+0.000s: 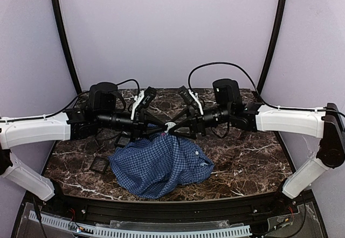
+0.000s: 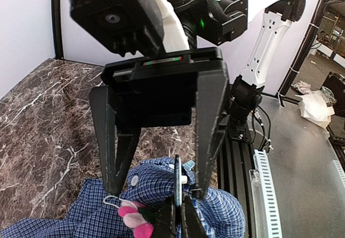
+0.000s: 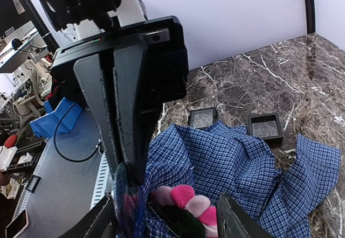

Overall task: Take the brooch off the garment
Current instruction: Open the brooch with the crumpled clothing, then remove the brooch from the crumpled clothing.

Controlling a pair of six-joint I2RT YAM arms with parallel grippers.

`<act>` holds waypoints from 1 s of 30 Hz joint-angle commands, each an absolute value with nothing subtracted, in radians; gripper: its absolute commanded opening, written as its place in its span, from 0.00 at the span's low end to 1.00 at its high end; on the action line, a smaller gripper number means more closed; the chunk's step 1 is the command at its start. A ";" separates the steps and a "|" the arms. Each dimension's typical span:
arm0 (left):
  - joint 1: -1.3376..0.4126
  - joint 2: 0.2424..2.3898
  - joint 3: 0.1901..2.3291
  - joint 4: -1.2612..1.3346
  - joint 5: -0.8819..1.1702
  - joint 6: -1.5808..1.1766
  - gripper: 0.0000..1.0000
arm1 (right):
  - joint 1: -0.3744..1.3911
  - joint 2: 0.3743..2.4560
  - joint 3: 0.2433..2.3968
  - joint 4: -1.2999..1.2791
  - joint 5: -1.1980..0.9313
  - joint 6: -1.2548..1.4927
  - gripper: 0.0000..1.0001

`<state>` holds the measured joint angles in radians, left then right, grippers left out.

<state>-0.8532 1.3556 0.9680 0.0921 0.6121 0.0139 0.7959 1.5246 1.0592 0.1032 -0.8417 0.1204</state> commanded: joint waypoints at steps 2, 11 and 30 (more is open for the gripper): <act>-0.844 1.328 0.975 0.150 0.664 -0.029 0.01 | 0.811 1.400 0.985 0.134 -0.843 0.049 0.68; -0.836 1.321 0.966 0.163 0.679 -0.035 0.01 | 0.815 1.251 0.858 0.248 -0.735 0.091 0.67; -0.836 1.338 0.970 0.166 0.711 -0.039 0.01 | 0.888 1.353 0.951 0.219 -0.623 0.082 0.16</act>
<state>-0.8398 1.3556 0.9680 0.1310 0.6941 -0.0345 0.8764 1.3373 0.9203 0.2016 -0.6350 0.0853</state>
